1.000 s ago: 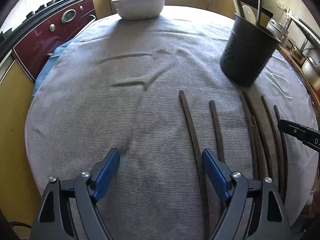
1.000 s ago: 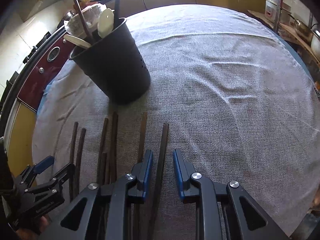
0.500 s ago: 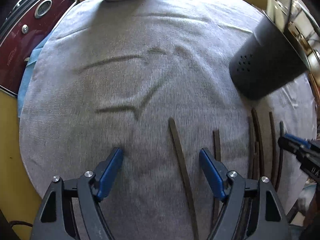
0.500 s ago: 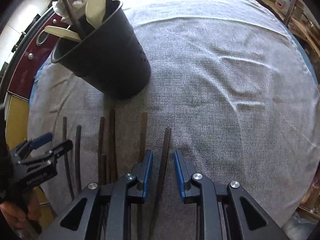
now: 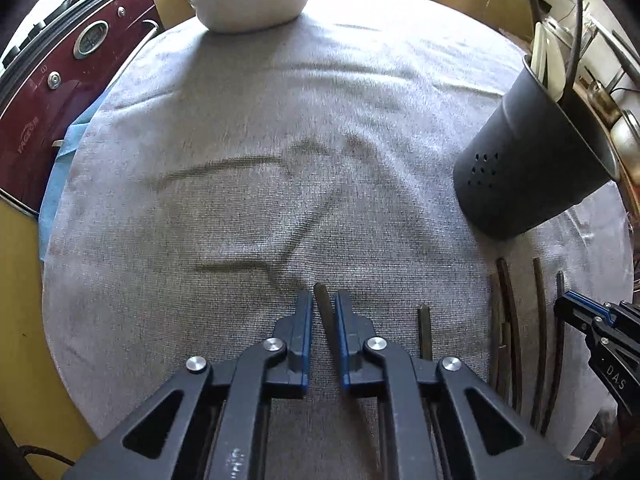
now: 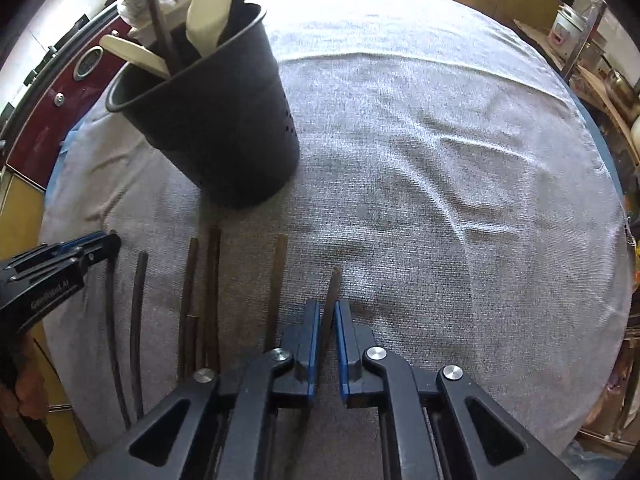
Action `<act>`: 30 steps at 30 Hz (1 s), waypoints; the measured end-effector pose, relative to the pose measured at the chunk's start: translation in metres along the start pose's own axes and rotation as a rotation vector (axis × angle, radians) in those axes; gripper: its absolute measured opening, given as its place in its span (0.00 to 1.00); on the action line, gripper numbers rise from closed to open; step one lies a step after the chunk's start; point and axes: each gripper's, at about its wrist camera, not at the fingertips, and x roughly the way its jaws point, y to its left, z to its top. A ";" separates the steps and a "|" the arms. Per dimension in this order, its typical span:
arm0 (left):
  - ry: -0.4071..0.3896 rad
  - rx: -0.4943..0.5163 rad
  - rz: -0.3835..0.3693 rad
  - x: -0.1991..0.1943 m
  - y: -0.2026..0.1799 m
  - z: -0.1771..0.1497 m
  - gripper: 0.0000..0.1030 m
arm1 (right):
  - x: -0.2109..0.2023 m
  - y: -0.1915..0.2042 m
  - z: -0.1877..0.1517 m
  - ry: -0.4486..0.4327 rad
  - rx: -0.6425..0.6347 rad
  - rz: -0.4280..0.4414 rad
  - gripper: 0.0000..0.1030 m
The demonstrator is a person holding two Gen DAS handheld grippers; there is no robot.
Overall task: Organize utensils
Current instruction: 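Close the left tool on a chopstick while the right tool grasps another chopstick, then lift both chopsticks and lower them into the black cup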
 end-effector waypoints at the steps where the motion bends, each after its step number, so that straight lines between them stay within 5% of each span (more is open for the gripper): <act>1: -0.012 -0.011 -0.010 -0.003 0.003 -0.004 0.08 | -0.001 -0.001 -0.001 -0.009 0.004 0.008 0.08; 13: -0.160 -0.057 -0.093 -0.059 0.006 -0.050 0.06 | -0.040 -0.028 -0.026 -0.147 0.032 0.098 0.06; 30: -0.539 -0.077 -0.213 -0.194 -0.003 -0.063 0.05 | -0.164 -0.011 -0.057 -0.519 -0.018 0.176 0.06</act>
